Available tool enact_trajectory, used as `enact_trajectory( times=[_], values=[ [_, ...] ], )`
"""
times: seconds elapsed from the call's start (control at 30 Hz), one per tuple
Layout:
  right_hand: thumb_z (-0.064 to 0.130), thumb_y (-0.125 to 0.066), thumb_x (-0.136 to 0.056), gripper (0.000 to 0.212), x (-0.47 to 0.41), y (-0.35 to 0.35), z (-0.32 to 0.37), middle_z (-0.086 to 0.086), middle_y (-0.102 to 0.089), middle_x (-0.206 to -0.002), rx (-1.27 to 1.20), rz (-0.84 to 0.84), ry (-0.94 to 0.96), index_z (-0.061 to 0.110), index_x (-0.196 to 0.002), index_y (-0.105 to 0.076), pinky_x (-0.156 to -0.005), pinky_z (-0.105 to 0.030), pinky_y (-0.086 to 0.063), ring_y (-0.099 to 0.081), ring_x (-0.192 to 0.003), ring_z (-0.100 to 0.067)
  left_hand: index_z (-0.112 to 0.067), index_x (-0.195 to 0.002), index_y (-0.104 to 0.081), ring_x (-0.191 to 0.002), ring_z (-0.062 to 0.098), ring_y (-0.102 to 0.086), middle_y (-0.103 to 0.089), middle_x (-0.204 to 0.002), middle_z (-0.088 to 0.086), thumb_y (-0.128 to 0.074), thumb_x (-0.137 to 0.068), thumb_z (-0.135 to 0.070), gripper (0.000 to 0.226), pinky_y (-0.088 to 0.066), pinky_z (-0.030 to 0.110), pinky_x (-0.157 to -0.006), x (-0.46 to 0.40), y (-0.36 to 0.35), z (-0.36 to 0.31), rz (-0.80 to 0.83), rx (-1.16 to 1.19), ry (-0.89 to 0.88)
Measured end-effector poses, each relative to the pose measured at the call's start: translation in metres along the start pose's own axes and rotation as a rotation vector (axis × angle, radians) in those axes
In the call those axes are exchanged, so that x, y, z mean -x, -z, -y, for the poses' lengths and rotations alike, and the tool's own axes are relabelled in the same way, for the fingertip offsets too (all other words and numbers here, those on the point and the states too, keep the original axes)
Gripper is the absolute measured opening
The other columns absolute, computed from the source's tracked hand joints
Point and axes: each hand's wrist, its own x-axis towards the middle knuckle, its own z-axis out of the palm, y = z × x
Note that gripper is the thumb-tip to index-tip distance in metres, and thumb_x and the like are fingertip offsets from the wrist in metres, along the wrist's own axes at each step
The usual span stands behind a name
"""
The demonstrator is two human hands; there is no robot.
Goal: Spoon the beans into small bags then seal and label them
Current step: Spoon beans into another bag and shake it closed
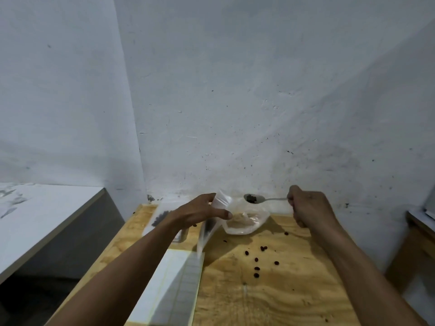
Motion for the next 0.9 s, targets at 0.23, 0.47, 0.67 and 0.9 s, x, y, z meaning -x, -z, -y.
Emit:
enact_trajectory(
  times=[0.23,0.47,0.67,0.9],
  values=[
    [0.023,-0.052,-0.092,0.038,0.007,-0.020,0.033,0.006,-0.045,-0.046,0.339,0.187,0.356,-0.002,-0.064,-0.055,-0.047,-0.023,-0.030,-0.035,-0.041,-0.007,-0.028,-0.130,-0.057,-0.096,0.002,-0.057,-0.062,-0.111,-0.012,-0.078,-0.084,-0.037,0.051,-0.044,0.019,-0.069,0.001,-0.012,-0.016,-0.031,-0.031,-0.009],
    [0.020,-0.052,-0.101,0.033,-0.001,0.024,-0.020,0.002,-0.071,-0.064,0.492,0.037,0.332,0.006,-0.081,-0.075,-0.053,-0.025,-0.053,-0.062,-0.047,-0.005,-0.022,-0.134,-0.057,-0.102,0.011,-0.062,-0.064,-0.122,-0.003,-0.080,-0.079,-0.049,0.066,-0.051,0.029,-0.079,-0.002,-0.011,-0.008,-0.236,0.107,-0.023],
    [0.014,-0.045,-0.103,0.029,0.018,0.038,-0.118,-0.005,-0.070,-0.082,0.883,-0.138,0.333,0.014,-0.113,-0.072,-0.057,-0.034,-0.047,-0.066,-0.073,-0.024,-0.018,-0.129,-0.057,-0.099,0.013,-0.064,-0.066,-0.118,0.000,-0.082,-0.079,-0.047,0.063,-0.053,0.029,-0.077,-0.016,-0.037,-0.031,-0.428,0.259,-0.112],
    [0.012,-0.039,-0.103,0.050,0.043,0.022,-0.153,-0.003,-0.063,-0.110,1.051,-0.030,0.301,0.019,-0.152,-0.041,-0.068,-0.031,-0.048,-0.064,-0.095,-0.022,-0.019,-0.123,-0.059,-0.097,0.009,-0.064,-0.066,-0.112,-0.005,-0.082,-0.078,-0.050,0.059,-0.052,0.029,-0.076,-0.018,-0.056,-0.061,-0.423,0.301,-0.158]
  ],
)
